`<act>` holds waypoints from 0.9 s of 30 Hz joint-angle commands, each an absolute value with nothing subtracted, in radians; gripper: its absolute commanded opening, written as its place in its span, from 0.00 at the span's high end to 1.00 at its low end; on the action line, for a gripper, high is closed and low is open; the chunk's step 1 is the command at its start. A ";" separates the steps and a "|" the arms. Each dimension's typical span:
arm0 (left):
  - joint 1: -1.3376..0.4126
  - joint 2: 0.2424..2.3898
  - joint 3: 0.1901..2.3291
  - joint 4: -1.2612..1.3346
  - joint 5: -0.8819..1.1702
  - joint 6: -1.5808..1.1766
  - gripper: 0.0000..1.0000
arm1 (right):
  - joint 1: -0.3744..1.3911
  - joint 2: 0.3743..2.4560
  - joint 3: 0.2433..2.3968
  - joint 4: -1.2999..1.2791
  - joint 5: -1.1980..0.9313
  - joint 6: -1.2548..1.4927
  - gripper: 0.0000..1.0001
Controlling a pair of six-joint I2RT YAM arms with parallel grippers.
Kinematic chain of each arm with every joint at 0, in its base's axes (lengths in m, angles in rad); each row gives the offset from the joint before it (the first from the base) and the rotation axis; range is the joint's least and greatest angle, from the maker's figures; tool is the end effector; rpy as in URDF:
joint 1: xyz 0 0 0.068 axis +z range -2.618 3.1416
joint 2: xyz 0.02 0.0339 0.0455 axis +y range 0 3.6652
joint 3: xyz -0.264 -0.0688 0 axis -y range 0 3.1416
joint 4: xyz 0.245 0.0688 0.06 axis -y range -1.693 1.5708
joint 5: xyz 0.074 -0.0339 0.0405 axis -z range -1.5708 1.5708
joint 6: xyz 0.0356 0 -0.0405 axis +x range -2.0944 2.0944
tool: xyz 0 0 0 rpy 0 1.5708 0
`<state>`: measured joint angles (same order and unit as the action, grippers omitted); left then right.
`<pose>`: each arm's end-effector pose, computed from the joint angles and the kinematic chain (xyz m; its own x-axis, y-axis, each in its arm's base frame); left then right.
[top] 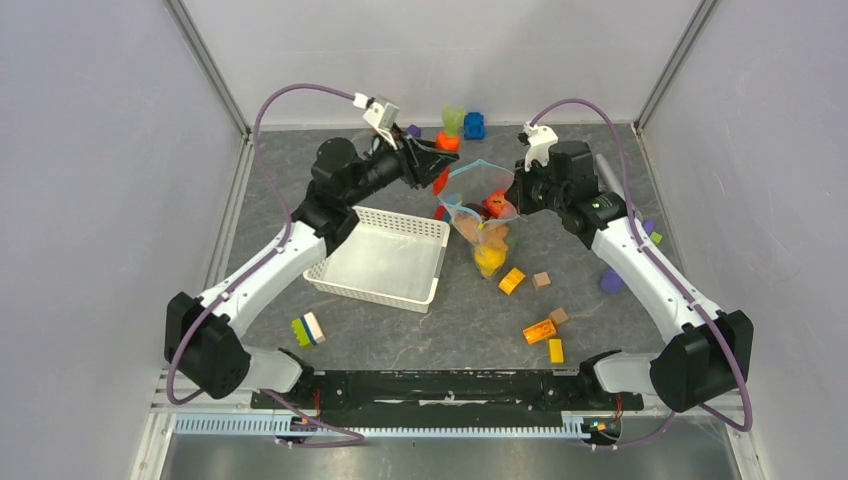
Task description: Place the food in the zip-top bag and seal the zipper
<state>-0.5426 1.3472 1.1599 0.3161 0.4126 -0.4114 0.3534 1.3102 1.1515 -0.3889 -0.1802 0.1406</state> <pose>0.2659 -0.1770 0.3980 -0.2245 -0.2924 -0.9296 0.7897 0.5043 -0.3494 0.2759 0.1086 0.3324 -0.5515 -0.0565 -0.8323 -0.4108 0.8867 0.2120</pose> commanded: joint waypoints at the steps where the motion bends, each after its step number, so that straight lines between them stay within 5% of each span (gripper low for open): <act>1: -0.627 1.408 1.214 0.556 0.431 -0.456 0.98 | 0.357 1.296 1.149 -0.342 -0.199 0.138 1.00; 11: -0.729 1.572 1.250 0.613 0.312 -0.523 0.98 | 0.358 1.277 1.147 -0.343 -0.193 0.138 1.00; 27: -0.821 1.531 1.113 0.464 0.097 -0.556 0.97 | 0.356 1.278 1.141 -0.336 -0.191 0.147 1.00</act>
<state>-0.8089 1.5772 1.1213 0.4877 0.1589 -0.5079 0.3534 1.3090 1.1473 -0.3771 -0.1837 0.1440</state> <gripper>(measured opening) 0.490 0.010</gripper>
